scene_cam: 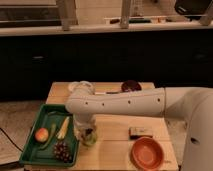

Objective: Stack cups on top of each other

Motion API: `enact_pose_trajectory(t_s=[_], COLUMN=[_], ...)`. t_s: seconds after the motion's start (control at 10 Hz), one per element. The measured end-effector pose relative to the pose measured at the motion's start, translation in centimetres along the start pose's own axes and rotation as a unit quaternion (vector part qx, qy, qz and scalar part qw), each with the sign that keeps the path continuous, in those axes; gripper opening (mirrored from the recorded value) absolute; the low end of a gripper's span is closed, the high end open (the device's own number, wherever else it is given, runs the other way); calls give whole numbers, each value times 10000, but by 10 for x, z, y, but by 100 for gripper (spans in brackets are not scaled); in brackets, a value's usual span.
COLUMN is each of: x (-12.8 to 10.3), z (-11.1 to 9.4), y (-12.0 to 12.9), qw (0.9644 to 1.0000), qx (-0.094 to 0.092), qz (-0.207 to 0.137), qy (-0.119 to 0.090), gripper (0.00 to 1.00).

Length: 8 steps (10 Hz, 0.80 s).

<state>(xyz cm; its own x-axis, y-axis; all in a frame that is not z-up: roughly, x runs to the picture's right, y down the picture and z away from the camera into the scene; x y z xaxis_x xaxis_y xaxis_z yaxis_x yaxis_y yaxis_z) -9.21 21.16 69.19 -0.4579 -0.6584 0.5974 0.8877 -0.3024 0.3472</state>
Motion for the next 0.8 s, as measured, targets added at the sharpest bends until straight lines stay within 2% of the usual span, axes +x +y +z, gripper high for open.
enact_pose_trajectory(t_s=[0.8], x=[-2], z=[2], y=[0], qw=[10000], qx=[23], qz=[-4], qy=[-43], gripper=[80])
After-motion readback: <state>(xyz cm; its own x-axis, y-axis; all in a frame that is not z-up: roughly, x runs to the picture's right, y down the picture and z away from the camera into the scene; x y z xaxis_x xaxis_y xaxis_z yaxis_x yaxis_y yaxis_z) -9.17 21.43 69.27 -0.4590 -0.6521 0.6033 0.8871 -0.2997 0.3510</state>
